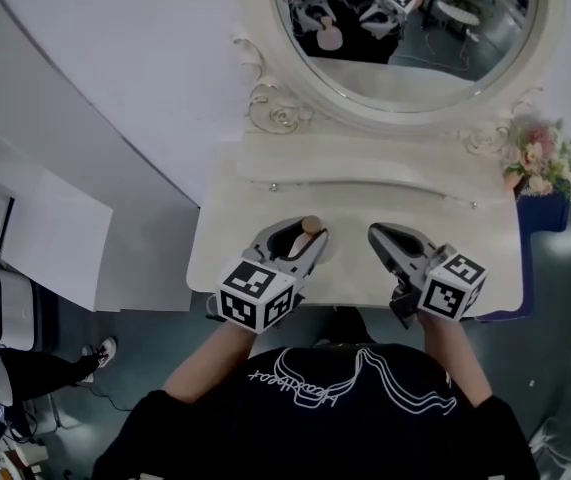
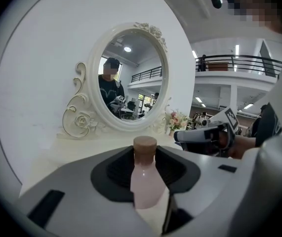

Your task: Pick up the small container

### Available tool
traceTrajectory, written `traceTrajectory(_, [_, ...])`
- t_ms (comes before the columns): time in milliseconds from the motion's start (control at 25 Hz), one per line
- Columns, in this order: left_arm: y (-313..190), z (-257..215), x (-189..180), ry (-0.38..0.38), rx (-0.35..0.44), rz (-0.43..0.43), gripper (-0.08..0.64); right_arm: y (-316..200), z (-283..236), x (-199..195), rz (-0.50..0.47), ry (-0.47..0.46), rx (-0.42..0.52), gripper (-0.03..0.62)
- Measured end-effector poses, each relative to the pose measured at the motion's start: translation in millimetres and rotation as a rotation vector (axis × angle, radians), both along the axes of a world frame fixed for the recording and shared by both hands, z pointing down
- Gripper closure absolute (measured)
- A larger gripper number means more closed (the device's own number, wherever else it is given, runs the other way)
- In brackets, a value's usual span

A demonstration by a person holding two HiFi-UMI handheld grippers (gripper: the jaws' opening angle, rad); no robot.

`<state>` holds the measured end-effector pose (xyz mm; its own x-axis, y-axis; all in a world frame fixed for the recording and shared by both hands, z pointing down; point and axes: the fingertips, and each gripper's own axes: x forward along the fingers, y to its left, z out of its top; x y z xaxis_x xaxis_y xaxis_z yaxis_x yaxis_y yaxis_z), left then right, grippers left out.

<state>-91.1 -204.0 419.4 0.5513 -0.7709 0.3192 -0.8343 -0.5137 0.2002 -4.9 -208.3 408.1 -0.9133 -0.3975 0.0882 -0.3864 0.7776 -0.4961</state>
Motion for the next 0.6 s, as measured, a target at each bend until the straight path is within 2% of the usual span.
traceTrajectory(280, [33.1, -0.6, -4.1, 0.01, -0.006, 0.02, 0.42, 25.7, 1.0, -6.1, 0.005, 0.013, 0.018, 0.586])
traceTrajectory(600, [48.6, -0.6, -2.8, 0.019, -0.008, 0.024, 0.42, 41.6, -0.9, -5.2, -0.007, -0.004, 0.029, 0.586])
